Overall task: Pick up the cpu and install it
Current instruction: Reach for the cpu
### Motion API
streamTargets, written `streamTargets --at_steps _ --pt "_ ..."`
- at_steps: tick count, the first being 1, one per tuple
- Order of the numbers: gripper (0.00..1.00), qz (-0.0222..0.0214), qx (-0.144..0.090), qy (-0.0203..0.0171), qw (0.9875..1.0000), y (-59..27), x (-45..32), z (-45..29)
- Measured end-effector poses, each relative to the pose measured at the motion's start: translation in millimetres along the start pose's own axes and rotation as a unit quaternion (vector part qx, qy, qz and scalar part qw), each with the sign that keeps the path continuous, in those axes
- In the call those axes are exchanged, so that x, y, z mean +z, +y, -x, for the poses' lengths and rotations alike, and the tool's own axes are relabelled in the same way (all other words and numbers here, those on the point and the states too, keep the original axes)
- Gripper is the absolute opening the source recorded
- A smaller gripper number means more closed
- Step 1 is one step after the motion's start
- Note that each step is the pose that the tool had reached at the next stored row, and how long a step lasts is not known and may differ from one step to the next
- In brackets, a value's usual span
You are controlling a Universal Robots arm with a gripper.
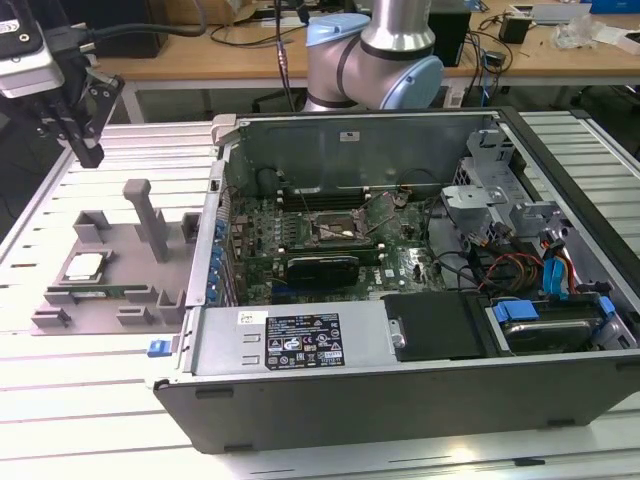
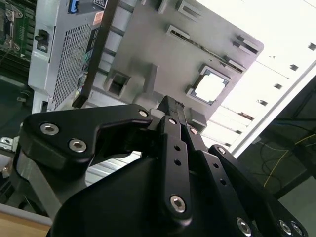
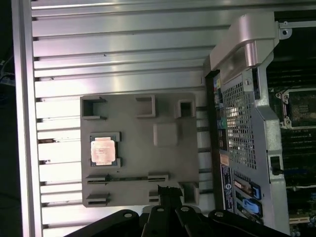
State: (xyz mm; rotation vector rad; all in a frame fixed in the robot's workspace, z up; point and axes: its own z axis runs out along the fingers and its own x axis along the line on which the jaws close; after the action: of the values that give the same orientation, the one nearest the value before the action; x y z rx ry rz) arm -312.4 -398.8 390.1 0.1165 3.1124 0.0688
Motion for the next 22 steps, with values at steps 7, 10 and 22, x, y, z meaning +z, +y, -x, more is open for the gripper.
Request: streamTargets --at_steps 7,10,22 --pt "0.11 0.0000 0.000 0.0000 1.0000 -0.8 7.1 -6.2" --pt "0.11 0.0000 0.000 0.0000 1.0000 -1.3 12.6 -10.5" --pt "0.11 0.0000 0.000 0.0000 1.0000 -0.6 30.9 -24.6"
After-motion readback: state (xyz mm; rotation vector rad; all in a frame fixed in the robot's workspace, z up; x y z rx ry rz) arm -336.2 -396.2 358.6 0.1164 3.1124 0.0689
